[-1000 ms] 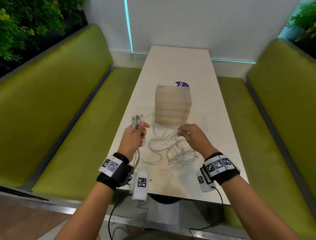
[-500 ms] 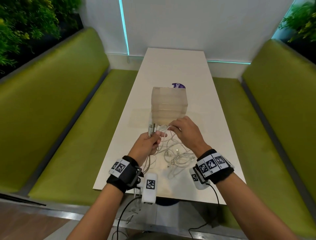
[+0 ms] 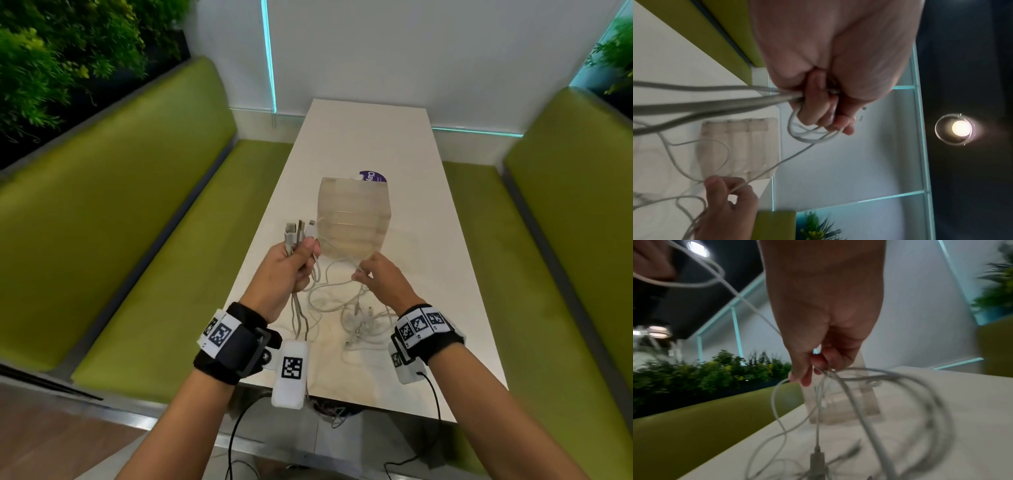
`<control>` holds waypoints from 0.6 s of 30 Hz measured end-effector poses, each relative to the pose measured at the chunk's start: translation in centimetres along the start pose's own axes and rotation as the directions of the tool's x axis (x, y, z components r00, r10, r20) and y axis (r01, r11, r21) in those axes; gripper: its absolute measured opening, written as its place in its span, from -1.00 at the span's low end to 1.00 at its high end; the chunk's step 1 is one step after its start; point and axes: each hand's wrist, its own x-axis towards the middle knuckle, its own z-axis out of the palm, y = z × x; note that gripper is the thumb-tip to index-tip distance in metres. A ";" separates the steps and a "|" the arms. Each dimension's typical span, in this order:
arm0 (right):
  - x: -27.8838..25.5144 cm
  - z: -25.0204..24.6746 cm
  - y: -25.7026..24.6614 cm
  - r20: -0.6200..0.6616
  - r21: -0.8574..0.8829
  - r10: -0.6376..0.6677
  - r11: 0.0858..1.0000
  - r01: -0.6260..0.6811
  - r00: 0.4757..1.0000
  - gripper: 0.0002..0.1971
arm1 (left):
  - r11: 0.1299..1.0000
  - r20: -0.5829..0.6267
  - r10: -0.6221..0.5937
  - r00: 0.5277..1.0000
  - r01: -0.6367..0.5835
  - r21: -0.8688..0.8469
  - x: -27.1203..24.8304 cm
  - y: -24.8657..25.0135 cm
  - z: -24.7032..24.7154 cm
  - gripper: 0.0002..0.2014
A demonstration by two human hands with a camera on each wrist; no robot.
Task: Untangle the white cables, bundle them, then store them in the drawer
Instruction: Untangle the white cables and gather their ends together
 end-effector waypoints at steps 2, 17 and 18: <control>0.4 0.1 0.3 -0.032 0.007 0.014 1.000 -0.014 0.999 -0.74 | 0.999 -0.028 0.043 0.999 -0.044 -0.030 -0.2 0.5 -0.6 -0.71; -1.2 -1.2 -2.2 -0.084 -0.030 -0.257 0.966 0.255 0.963 -0.81 | 0.921 -0.117 -0.048 0.992 0.090 0.379 2.8 -5.3 0.3 -0.74; -1.3 -1.4 -2.6 -0.094 -0.046 -0.250 0.968 0.247 0.964 -0.81 | 0.901 -0.080 -0.047 0.996 0.077 0.426 2.9 -5.6 0.9 -0.74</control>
